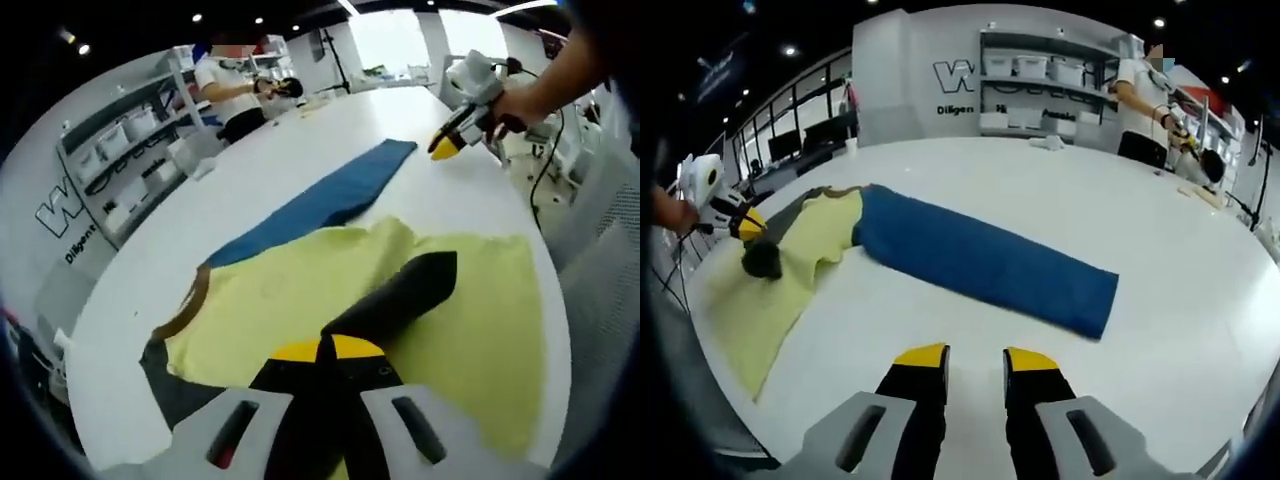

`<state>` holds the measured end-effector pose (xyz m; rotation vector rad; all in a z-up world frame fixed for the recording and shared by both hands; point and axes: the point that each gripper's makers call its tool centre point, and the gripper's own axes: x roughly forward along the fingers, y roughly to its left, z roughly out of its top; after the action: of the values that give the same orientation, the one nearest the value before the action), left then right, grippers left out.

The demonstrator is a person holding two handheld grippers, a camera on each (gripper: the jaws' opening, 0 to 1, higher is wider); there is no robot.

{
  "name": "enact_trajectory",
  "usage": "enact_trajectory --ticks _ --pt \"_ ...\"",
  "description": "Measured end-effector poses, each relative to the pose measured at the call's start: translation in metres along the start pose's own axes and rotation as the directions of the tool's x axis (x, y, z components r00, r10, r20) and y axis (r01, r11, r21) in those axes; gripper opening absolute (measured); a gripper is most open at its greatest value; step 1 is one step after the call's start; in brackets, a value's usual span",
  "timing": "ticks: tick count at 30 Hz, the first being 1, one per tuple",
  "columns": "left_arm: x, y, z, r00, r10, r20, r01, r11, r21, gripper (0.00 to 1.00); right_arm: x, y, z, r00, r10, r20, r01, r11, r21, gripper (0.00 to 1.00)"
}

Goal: Fold the garment on the visible template until the final outline fits inside the template.

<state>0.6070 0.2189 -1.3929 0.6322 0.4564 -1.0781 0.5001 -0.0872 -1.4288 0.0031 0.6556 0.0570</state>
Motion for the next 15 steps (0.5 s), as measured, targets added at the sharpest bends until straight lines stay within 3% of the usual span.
enact_trajectory --ticks 6,15 --pt "0.007 0.004 0.009 1.0 0.008 0.023 -0.007 1.0 -0.02 0.11 0.001 0.001 0.003 1.0 0.002 0.002 -0.002 1.0 -0.008 0.15" --pt "0.014 -0.012 0.015 0.999 -0.03 0.028 0.03 0.999 -0.02 0.17 0.001 0.003 0.002 1.0 0.004 -0.004 -0.004 1.0 -0.013 0.15"
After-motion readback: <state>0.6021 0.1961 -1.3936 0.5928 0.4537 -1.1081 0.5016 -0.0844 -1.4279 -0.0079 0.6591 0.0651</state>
